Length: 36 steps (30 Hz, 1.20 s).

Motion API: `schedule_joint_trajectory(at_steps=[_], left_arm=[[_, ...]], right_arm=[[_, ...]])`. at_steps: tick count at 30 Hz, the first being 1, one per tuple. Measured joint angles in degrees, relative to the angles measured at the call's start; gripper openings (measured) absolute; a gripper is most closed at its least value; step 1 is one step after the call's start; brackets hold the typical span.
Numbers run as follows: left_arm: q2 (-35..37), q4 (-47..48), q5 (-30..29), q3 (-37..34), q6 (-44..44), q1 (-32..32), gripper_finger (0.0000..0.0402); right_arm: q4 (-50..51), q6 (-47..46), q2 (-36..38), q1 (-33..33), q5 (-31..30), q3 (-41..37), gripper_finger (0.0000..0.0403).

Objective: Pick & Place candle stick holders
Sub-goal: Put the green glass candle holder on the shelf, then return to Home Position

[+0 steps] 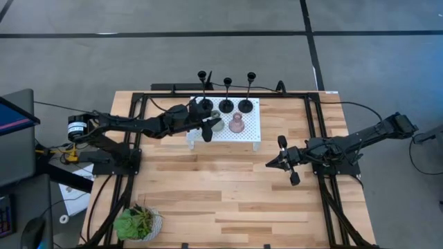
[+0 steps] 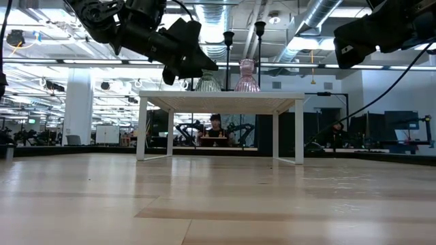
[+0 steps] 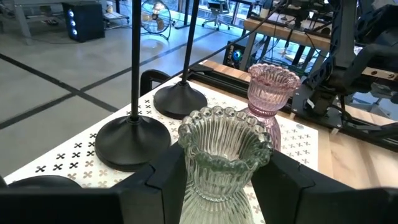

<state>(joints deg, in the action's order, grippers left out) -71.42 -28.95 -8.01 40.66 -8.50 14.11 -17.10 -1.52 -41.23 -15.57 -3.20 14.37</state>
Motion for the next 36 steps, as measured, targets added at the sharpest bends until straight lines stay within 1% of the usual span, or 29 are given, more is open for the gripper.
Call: schedule_joint_trajectory(at_steps=[6, 13, 20, 23, 26, 32, 36], left_arm=[[0.0, -0.13, 0.06, 0.0, -0.03, -0.14, 0.0168], [-0.02, -0.49, 0.0, 0.0, 0.81, -1.45, 0.0205], [0.0, -1.18, -0.09, 0.0, 1.18, -0.76, 0.0245], [0.0, -1.31, -0.11, 0.0, 3.73, -0.41, 0.026], [0.0, -3.14, -0.11, 0.0, 4.21, -0.4, 0.0272], [1.0, -6.69, -0.05, 0.02, 6.77, -0.7, 0.0281], [3.81, -6.67, -0.07, 0.02, 6.79, -0.7, 0.0281]], right_arm=[[-0.01, 0.0, 0.01, 0.0, 0.04, 0.0, 0.0], [0.0, 0.0, 0.01, 0.0, 0.13, 0.0, 0.0], [0.0, 0.0, 0.02, 0.0, 0.13, 0.0, 0.0], [0.0, 0.0, 0.0, 0.0, 0.15, 0.0, 0.0], [0.0, 0.0, 0.0, 0.0, 0.15, 0.0, 0.0], [0.03, 0.0, 0.0, 0.0, 0.15, 0.0, 0.0], [0.38, 0.0, 0.02, -0.02, 0.15, 0.0, 0.0]])
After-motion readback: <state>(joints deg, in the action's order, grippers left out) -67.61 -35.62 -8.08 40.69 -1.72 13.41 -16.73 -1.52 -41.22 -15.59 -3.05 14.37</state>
